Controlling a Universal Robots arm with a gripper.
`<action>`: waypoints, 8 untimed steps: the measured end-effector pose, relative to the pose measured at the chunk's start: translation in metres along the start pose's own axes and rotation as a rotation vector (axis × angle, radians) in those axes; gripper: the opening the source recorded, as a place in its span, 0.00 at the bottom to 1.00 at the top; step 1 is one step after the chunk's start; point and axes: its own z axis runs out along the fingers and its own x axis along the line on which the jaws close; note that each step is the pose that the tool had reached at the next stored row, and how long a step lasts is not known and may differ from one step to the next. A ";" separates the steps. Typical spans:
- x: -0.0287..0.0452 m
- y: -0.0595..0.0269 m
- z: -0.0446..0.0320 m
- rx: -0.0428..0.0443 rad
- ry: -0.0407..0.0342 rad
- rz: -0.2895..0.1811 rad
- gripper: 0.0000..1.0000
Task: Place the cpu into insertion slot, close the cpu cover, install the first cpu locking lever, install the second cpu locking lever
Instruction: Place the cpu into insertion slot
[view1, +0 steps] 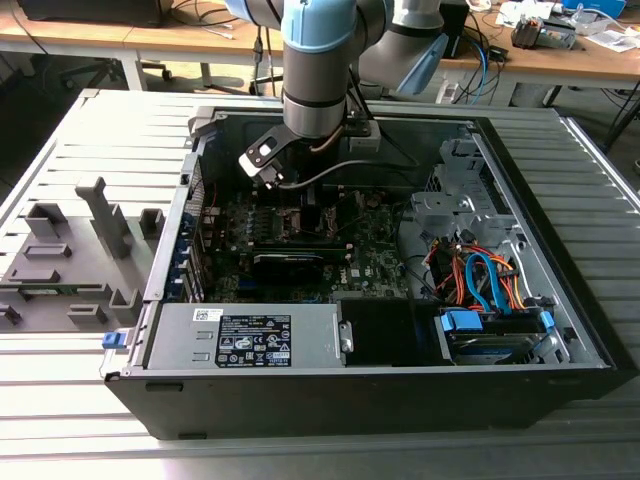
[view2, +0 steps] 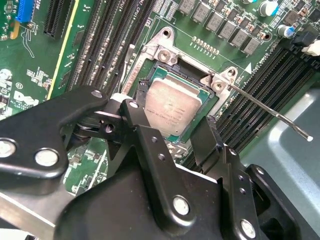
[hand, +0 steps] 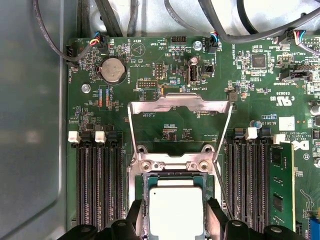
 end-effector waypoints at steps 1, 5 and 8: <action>0.0003 0.0000 0.0002 0.0000 0.0000 0.000 0.62; 0.0007 -0.0001 0.0007 0.0001 -0.0002 0.000 0.62; 0.0006 -0.0001 -0.0054 0.0000 -0.0001 0.000 0.62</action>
